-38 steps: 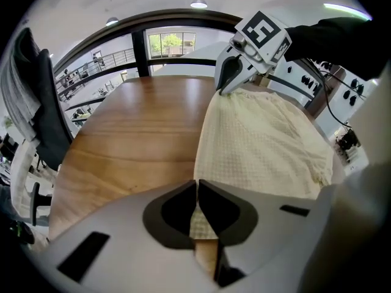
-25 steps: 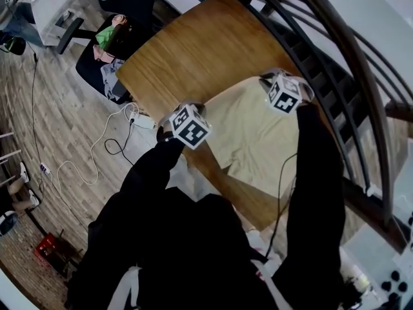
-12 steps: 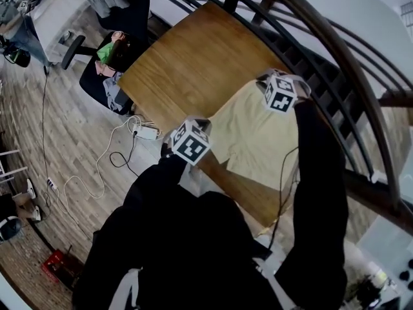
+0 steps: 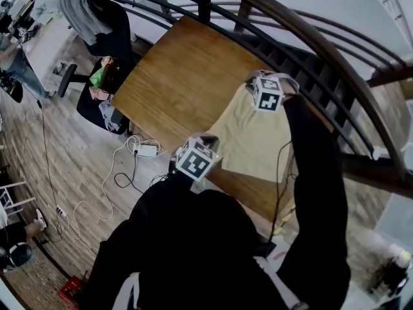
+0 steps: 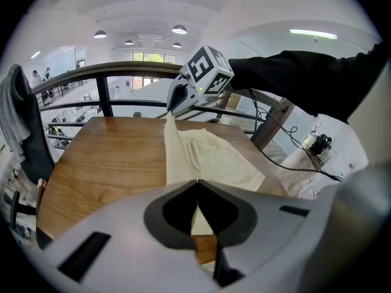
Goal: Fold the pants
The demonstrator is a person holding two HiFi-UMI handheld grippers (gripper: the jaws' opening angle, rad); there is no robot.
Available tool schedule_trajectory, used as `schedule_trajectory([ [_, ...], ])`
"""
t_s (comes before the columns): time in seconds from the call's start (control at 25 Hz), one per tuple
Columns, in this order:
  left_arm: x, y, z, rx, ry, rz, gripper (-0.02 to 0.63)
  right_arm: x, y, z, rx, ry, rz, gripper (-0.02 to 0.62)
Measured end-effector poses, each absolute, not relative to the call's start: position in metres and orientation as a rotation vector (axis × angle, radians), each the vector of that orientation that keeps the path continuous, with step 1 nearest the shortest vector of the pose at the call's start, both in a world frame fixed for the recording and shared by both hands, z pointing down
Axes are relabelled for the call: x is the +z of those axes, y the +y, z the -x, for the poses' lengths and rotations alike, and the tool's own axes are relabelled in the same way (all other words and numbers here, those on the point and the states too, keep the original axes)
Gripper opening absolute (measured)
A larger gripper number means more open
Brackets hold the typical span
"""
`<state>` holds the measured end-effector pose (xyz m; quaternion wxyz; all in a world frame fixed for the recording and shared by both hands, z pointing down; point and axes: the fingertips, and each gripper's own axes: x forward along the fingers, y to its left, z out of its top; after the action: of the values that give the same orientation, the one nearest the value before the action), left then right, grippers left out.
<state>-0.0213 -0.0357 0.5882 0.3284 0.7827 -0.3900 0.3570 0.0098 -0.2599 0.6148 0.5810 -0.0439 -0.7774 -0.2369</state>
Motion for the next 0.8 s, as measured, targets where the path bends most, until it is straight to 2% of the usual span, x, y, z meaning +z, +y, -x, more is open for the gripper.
schedule_trajectory([
  [0.8, 0.566, -0.024, -0.085, 0.857, -0.897, -2.032, 0.008, 0.586, -0.263, -0.109, -0.495, -1.885, -0.04, 0.02],
])
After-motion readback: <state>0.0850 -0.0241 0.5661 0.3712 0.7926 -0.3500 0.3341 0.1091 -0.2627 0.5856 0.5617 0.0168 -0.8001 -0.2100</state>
